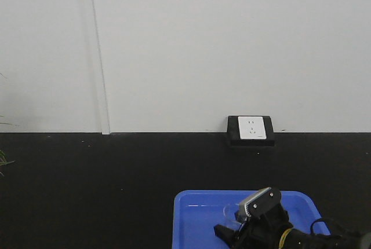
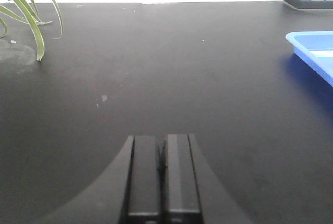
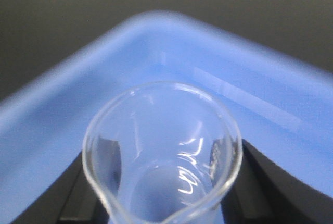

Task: Move beaker to silver tray on left bench
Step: 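Lower the right gripper onto the glass beaker in the blue tray, then close the right gripper on the beaker and lift it from the tray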

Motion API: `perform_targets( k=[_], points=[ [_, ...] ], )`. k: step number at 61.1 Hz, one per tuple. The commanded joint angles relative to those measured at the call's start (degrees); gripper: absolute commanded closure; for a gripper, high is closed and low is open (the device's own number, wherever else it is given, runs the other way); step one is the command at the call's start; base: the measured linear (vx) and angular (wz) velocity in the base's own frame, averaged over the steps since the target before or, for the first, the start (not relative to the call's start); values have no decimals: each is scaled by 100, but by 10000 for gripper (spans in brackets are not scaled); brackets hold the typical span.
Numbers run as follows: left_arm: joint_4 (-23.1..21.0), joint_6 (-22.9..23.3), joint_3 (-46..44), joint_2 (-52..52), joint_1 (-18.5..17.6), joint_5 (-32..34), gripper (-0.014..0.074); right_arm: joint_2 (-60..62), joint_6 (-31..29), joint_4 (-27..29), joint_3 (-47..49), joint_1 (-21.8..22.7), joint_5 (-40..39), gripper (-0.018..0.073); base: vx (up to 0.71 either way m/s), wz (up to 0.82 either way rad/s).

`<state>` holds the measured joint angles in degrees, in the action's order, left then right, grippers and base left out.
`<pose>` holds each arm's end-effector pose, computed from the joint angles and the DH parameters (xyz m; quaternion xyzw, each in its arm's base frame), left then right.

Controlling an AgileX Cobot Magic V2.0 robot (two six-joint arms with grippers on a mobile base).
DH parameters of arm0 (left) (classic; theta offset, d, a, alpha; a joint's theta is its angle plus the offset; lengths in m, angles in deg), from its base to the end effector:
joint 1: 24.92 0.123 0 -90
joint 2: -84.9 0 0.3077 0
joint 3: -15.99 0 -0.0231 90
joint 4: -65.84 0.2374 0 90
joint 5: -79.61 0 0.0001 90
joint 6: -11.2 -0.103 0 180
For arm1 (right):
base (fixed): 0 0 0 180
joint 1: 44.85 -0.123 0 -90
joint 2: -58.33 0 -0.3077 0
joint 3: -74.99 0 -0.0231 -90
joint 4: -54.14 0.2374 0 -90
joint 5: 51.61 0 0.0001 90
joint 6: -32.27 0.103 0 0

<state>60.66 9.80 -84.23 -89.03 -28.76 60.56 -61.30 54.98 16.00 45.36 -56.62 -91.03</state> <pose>0.0284 -0.0050 0.1693 0.0114 0.7923 -0.0507 0.6079 0.3620 0.1166 0.1560 -0.2506 0.8010 0.1846 0.5114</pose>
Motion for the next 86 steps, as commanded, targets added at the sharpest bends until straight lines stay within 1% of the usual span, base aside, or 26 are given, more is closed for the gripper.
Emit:
perform_targets(
  k=[1, 13, 18, 19, 25, 29, 33, 40, 86],
  points=[
    [-31, -2, 102, -34, 11, 476, 595, 785, 261, -7, 124, -12, -440, 576, 0, 0],
    [-31, -2, 102, -34, 11, 476, 595, 1852, 1016, -584, 147, -34, -263, 575, 0, 0],
    [-31, -2, 102, -34, 11, 476, 595, 2217, 1629, -759, 336, -213, 89, 575, 0, 0],
    [-31, -2, 102, -34, 11, 476, 595, 2529, 2125, -1123, 748, -652, 739, 575, 0, 0],
    [-31, -2, 102, -34, 11, 476, 595, 2745, 2465, -1539, 1234, -1170, 1543, 573, 0, 0],
    [-31, -2, 102, -34, 11, 476, 595, 2810, 2646, -1548, 1412, -1457, 1953, 573, 0, 0],
    [-31, -2, 102, -34, 11, 476, 595, 2822, 2703, -1548, 1484, -1693, 2061, 573, 0, 0],
    [-31, -2, 102, -34, 11, 476, 595, 2822, 2703, -1548, 1433, -1871, 2081, 573, 0, 0],
    [-31, -2, 102, -34, 11, 476, 595, 2822, 2703, -1548, 1418, -1878, 2061, 573, 0, 0]
  ],
)
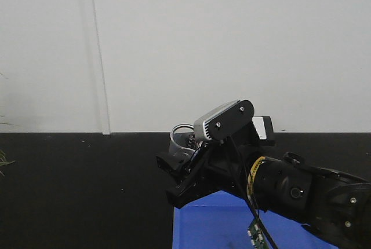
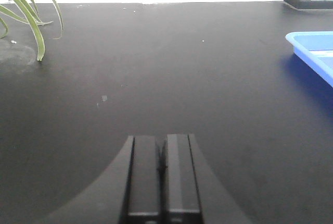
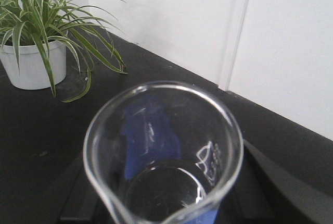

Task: Move beaker to silver tray on left bench
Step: 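Close the right gripper on the beaker and lift it from the tray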

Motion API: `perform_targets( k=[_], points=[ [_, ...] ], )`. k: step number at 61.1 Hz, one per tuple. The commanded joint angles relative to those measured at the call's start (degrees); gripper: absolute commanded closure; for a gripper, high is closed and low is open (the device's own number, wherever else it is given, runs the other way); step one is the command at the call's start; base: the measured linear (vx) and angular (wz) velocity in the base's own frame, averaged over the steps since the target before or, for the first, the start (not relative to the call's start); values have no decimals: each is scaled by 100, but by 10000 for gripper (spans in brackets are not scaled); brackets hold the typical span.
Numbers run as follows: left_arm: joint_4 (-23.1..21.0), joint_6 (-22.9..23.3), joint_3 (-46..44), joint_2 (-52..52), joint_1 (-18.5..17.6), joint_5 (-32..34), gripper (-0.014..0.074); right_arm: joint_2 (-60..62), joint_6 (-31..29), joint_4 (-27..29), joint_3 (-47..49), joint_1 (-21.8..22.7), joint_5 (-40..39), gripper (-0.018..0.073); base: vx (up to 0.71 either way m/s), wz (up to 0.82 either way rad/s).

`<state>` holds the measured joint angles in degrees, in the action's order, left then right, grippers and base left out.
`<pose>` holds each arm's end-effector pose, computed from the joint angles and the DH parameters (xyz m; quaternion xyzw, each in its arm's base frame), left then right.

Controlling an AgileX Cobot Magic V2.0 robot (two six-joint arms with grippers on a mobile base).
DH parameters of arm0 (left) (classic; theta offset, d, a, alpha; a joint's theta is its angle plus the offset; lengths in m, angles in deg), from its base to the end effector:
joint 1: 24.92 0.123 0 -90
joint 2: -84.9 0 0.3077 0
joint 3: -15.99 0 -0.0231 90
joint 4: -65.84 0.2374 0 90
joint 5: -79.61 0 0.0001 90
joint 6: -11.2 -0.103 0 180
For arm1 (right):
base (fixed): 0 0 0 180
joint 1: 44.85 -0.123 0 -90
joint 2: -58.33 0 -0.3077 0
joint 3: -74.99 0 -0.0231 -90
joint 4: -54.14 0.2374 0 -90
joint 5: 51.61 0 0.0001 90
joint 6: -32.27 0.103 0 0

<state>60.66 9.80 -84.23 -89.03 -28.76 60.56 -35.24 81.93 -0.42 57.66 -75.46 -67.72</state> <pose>0.0284 -0.0050 0.1693 0.0114 0.7923 -0.0507 0.6079 0.2873 0.1969 0.3471 -0.2963 0.7130 0.2315 0.5918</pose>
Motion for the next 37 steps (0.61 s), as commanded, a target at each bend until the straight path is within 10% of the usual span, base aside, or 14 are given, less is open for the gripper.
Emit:
perform_targets(
  k=[1, 37],
  points=[
    [-31, -2, 102, -34, 11, 476, 595, 216, 8, 94, 187, 6, -271, 573, 0, 0],
    [-31, -2, 102, -34, 11, 476, 595, 216, 8, 94, 187, 6, -258, 573, -5, 3]
  ],
)
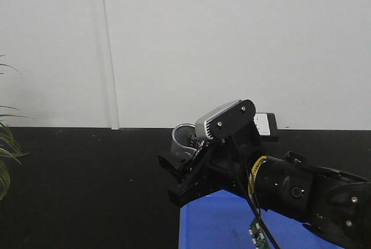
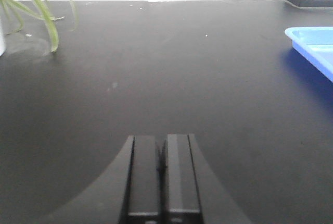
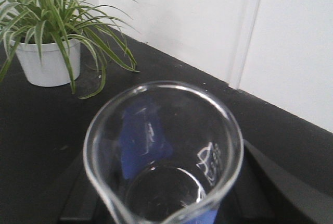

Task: Move beaker to silver tray on left bench
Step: 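Close the right gripper on the beaker and lift it from the tray, then hold the beaker in the right gripper while the base turns to the other bench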

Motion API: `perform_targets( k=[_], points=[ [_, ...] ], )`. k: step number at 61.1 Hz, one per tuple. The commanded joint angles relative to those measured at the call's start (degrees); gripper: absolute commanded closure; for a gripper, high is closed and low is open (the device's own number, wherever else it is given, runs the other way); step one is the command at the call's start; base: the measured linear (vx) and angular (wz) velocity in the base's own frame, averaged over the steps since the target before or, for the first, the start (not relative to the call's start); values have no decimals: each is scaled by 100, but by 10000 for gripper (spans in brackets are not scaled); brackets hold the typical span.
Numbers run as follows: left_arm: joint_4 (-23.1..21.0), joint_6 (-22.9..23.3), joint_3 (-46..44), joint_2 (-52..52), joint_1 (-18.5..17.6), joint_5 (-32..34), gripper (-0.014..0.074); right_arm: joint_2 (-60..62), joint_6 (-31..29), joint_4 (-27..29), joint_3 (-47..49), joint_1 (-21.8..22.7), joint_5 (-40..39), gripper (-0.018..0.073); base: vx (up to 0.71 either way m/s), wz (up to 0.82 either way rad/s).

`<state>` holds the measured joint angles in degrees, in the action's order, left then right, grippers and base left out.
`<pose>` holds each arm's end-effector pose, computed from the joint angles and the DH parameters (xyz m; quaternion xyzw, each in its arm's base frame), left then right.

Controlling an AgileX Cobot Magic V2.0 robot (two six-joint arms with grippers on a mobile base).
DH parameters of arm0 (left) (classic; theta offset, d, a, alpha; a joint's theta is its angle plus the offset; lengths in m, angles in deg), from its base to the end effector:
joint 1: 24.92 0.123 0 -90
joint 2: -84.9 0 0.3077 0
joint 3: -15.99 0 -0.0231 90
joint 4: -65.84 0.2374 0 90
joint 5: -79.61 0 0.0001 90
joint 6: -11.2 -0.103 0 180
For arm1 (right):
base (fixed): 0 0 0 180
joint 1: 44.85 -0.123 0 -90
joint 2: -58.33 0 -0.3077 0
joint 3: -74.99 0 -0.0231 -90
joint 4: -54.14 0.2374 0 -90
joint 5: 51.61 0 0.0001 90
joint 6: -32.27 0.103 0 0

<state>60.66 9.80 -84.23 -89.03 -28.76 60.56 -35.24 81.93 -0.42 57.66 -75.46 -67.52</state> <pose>0.0284 -0.0050 0.1693 0.0114 0.7923 -0.0507 0.6079 0.2875 0.1967 0.3469 -0.2958 0.7140 0.2302 0.5914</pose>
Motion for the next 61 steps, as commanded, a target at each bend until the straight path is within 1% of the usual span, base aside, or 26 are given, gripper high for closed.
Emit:
perform_targets(
  k=[1, 26, 61],
  points=[
    [-31, -2, 102, -34, 11, 476, 595, 216, 8, 94, 187, 6, -278, 573, -16, 8],
    [-31, -2, 102, -34, 11, 476, 595, 216, 8, 94, 187, 6, -270, 573, -23, 1],
    [-31, -2, 102, -34, 11, 476, 595, 216, 8, 94, 187, 6, -269, 573, -33, 0]
  ],
)
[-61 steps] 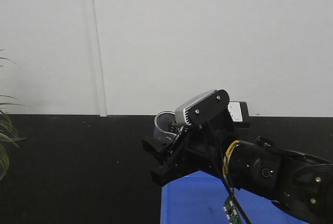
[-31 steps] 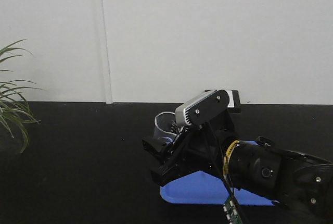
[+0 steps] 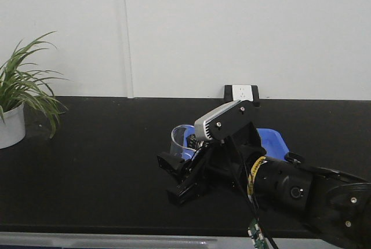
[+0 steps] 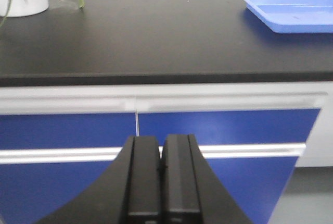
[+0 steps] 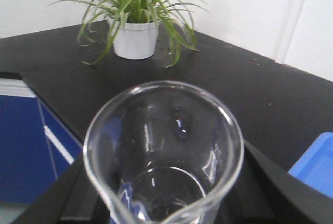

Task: Move beaker to silver tray on left bench
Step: 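Hold the beaker in the right gripper while the base turns to the other bench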

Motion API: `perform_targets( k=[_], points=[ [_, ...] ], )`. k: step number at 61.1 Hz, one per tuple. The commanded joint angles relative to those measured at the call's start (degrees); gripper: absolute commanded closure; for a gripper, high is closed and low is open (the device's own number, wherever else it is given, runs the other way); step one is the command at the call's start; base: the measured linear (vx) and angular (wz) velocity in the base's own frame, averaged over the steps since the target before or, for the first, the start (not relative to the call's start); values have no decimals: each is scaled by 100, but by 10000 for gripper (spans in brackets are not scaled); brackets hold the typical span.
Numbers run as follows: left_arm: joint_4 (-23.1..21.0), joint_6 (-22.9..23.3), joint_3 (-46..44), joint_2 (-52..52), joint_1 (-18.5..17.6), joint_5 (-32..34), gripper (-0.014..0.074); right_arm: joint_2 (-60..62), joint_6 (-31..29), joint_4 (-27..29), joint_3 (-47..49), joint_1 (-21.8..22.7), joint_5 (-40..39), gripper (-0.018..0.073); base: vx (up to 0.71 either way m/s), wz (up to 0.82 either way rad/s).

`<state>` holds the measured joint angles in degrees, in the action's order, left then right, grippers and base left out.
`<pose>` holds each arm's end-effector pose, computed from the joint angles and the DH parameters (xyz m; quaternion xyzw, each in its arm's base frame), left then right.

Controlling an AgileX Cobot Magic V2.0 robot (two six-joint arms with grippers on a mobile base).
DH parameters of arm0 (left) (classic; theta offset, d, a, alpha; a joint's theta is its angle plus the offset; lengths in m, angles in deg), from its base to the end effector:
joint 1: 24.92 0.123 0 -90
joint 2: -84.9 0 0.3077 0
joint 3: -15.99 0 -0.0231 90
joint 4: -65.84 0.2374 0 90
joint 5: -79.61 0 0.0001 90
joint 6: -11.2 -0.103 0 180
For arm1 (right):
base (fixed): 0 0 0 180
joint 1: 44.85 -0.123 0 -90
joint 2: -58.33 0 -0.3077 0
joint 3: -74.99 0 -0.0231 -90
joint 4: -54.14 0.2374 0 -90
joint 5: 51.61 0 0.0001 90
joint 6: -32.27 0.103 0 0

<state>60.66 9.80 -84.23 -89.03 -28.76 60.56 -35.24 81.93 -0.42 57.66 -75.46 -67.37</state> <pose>0.0284 -0.0050 0.1693 0.0114 0.7923 -0.0507 0.6079 0.2876 0.1965 0.3467 -0.2954 0.7147 0.2292 0.5911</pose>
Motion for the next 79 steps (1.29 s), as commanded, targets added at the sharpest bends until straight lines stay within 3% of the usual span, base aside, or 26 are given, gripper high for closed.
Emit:
perform_targets(
  k=[1, 33, 79],
  points=[
    [-31, -2, 102, -34, 11, 476, 595, 216, 8, 94, 187, 6, -284, 573, -35, 9],
    [-31, -2, 102, -34, 11, 476, 595, 216, 8, 94, 187, 6, -311, 573, -31, 29],
    [-31, -2, 102, -34, 11, 476, 595, 216, 8, 94, 187, 6, -295, 573, -13, 62]
  ],
)
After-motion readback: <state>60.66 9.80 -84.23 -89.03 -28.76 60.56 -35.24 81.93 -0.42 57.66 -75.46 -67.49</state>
